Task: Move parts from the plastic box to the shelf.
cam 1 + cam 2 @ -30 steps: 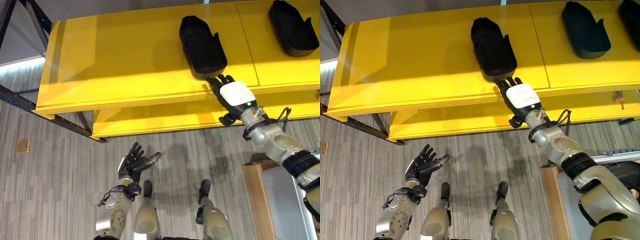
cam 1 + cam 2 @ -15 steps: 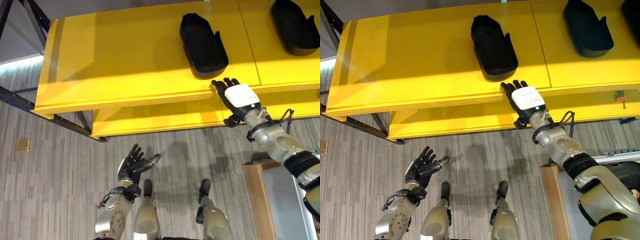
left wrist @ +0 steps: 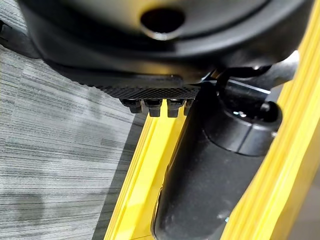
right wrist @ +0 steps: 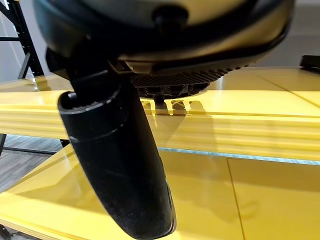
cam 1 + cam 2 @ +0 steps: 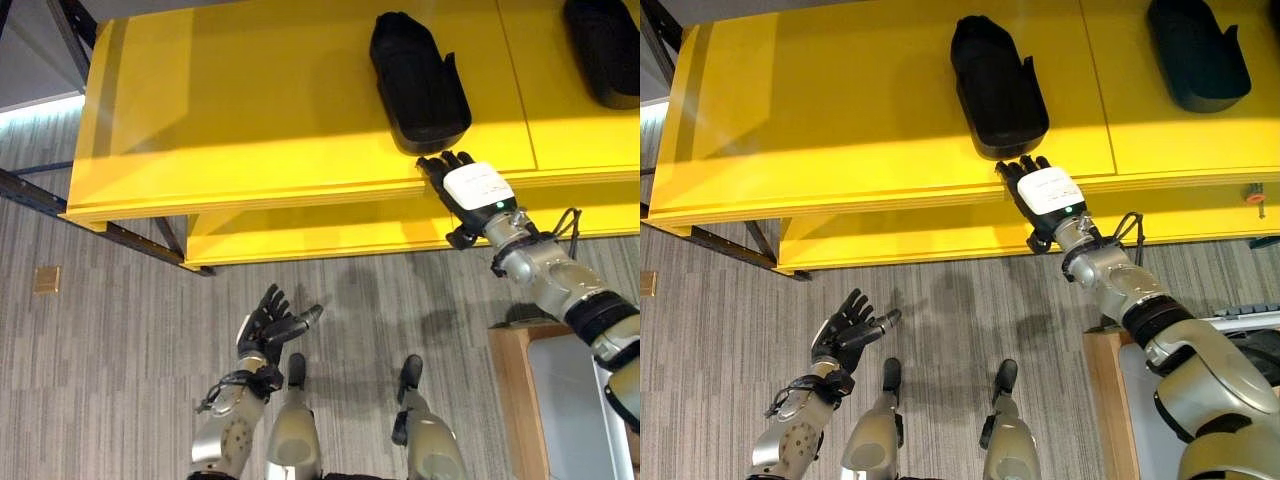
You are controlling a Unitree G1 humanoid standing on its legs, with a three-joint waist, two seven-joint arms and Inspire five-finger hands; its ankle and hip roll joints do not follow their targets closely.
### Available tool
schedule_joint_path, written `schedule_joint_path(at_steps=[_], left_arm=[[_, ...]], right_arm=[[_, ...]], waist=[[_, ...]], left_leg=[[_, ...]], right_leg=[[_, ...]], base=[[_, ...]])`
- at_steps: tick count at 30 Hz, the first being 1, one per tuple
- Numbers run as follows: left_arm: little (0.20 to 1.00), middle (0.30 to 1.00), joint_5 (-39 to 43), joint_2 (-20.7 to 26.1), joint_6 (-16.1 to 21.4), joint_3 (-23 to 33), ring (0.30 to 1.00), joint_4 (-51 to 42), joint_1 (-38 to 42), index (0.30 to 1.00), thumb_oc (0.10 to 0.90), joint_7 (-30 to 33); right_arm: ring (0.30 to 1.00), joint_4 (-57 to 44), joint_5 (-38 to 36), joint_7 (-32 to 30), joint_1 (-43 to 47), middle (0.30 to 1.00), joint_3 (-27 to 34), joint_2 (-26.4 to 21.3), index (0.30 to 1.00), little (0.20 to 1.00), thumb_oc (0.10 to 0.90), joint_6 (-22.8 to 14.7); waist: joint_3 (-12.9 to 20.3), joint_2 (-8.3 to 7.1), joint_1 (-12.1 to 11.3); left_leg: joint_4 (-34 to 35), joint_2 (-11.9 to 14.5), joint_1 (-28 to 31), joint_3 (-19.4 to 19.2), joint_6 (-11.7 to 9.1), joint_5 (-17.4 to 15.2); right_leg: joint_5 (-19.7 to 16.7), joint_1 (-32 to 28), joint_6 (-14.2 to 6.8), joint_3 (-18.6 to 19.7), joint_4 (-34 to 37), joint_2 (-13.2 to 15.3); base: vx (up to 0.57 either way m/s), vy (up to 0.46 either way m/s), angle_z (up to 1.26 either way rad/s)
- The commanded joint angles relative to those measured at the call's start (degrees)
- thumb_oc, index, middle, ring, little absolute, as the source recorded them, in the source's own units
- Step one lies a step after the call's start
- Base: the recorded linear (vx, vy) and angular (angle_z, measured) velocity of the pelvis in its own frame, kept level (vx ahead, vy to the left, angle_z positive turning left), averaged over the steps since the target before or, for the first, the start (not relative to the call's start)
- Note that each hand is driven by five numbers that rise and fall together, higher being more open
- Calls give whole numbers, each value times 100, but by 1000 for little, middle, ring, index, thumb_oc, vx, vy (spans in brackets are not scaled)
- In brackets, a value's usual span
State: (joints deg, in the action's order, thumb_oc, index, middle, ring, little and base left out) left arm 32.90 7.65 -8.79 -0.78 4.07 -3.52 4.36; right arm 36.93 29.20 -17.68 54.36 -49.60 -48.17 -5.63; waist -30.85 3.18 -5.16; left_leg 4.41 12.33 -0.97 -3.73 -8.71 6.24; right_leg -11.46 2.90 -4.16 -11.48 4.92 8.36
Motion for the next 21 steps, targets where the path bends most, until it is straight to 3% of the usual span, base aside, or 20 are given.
schedule_joint_path(at_steps=[1, 21], left_arm=[[1000, 1000, -101, -33, 411, -153, 1000, -738, -46, 1000, 900, -73], [1000, 1000, -88, -74, 463, -75, 1000, -703, 29, 1000, 900, 20]], right_arm=[[1000, 197, -83, -280, 1516, 1000, -456, -140, 1000, 1000, 900, 10], [1000, 304, -116, -257, 1780, 1000, -741, 73, 1000, 1000, 900, 48]], waist=[[105, 68, -110], [105, -69, -266]], left_leg=[[-54, -19, 80, -238, 274, 2], [-110, -48, -75, -214, 264, -16]], right_leg=[[377, -469, 41, 231, -461, 328], [347, -358, 38, 209, -520, 376]], base=[[0, 0, 0], [0, 0, 0]])
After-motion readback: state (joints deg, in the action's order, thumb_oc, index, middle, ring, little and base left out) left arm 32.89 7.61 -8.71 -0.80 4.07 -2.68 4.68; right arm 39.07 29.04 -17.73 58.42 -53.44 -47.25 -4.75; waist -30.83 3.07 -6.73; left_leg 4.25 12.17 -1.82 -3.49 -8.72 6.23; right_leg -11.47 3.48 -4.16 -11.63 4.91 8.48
